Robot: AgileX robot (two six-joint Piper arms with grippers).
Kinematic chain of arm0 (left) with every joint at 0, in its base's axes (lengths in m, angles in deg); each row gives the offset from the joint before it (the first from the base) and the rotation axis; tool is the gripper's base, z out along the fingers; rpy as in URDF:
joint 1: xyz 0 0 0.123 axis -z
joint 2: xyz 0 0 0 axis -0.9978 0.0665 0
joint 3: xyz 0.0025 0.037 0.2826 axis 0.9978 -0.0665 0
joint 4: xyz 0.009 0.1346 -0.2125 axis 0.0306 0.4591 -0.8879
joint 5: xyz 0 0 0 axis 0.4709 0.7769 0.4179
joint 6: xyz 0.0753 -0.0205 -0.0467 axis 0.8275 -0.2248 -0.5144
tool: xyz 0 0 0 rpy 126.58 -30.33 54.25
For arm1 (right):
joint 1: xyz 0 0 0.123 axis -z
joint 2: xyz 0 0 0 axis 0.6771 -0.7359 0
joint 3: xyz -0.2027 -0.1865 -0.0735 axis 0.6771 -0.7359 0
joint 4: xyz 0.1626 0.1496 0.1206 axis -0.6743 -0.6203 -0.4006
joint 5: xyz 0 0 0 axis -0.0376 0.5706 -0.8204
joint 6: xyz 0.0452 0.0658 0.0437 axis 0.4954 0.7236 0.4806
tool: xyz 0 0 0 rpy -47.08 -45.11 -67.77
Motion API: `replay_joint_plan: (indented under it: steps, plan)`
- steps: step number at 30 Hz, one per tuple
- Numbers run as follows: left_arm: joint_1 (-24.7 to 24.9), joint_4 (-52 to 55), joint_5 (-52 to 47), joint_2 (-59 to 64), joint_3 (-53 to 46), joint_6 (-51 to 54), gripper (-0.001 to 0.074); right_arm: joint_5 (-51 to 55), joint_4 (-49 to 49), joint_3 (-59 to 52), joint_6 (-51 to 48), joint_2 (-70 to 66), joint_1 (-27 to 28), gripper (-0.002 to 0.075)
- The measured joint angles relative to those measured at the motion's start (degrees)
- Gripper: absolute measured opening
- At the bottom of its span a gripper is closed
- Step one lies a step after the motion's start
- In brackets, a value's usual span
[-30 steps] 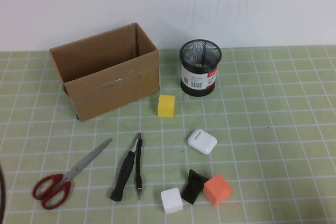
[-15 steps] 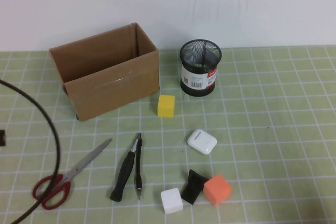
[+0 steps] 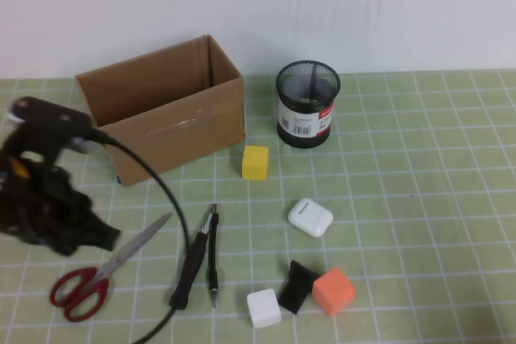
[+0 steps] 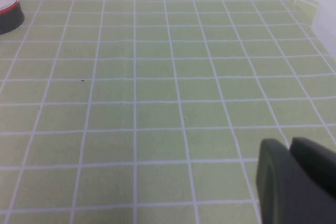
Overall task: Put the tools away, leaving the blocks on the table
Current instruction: Pick up the scissors from the table
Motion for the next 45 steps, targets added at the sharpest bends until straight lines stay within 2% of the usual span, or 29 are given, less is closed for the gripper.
replay_joint_plan:
  steps: [3, 10, 12, 18, 21, 29, 45]
  plan:
    - [1.5, 0.0, 3.1, 2.9, 0.0, 0.6, -0.0001, 0.0, 0.0, 0.0, 0.0, 0.0, 0.0, -0.0007]
    - [1.6, 0.0, 5.3, 10.3, 0.0, 0.6, 0.0029, 0.0, 0.0, 0.0, 0.0, 0.0, 0.0, -0.0007]
    - [1.6, 0.0, 5.4, 12.5, 0.0, 0.6, 0.0078, 0.0, 0.0, 0.0, 0.0, 0.0, 0.0, -0.0007]
    - [1.6, 0.0, 6.3, 16.9, 0.5, 0.6, 0.0295, 0.0, 0.0, 0.0, 0.0, 0.0, 0.0, -0.0007]
    - [1.6, 1.2, 8.1, 17.4, 0.6, 0.6, 0.0345, 0.0, 0.0, 0.0, 0.0, 0.0, 0.0, -0.0007]
    - [1.6, 4.1, 13.2, 17.5, 0.6, 0.6, 0.0365, 0.0, 0.0, 0.0, 0.0, 0.0, 0.0, -0.0007]
    - [1.6, 2.4, 13.1, 25.8, 0.7, 0.8, 0.0365, 0.0, 0.0, 0.0, 0.0, 0.0, 0.0, -0.0007]
